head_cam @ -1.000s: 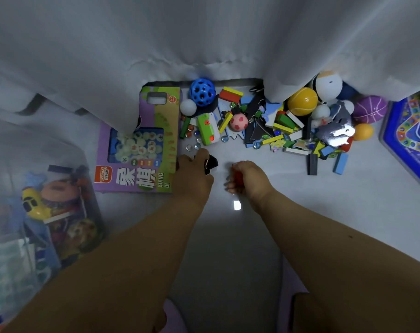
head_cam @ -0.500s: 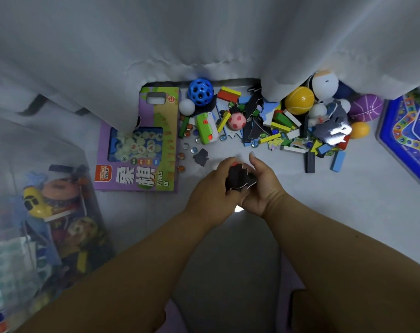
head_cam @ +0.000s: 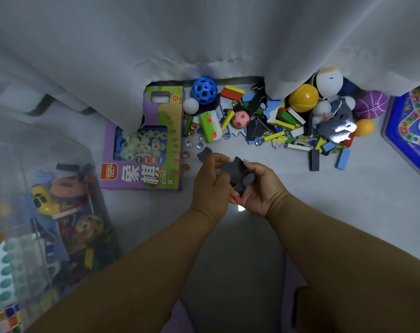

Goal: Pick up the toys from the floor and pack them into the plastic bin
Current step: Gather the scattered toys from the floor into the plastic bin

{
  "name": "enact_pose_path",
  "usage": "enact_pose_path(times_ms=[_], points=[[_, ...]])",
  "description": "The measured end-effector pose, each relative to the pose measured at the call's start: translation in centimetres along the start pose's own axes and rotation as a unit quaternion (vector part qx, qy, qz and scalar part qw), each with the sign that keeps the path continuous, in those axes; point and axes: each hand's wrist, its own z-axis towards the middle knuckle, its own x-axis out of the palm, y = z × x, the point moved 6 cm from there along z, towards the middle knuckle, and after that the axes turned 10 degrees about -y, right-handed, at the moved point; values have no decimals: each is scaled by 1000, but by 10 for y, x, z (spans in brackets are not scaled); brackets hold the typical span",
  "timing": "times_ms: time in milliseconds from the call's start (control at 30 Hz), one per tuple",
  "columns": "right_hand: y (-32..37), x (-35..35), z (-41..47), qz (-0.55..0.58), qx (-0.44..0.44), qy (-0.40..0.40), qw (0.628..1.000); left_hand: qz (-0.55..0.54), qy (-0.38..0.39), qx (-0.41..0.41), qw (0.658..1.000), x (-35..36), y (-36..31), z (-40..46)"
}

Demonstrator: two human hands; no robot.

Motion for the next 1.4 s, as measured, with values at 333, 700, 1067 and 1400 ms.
enact_pose_path(times_ms=[333, 700, 1067, 1400], points=[[11, -8, 7, 12, 14, -38, 999, 370, -47, 30, 927, -34, 27, 29], [5, -20, 10, -15, 21, -58, 998, 693, 20, 79, 716, -7, 22, 77], [7, -23, 12, -7, 23, -51, 998, 713, 54, 133, 686, 0, 19, 95], [7, -23, 16, -19, 27, -57, 998, 551, -36, 20, 833, -8, 18, 107]])
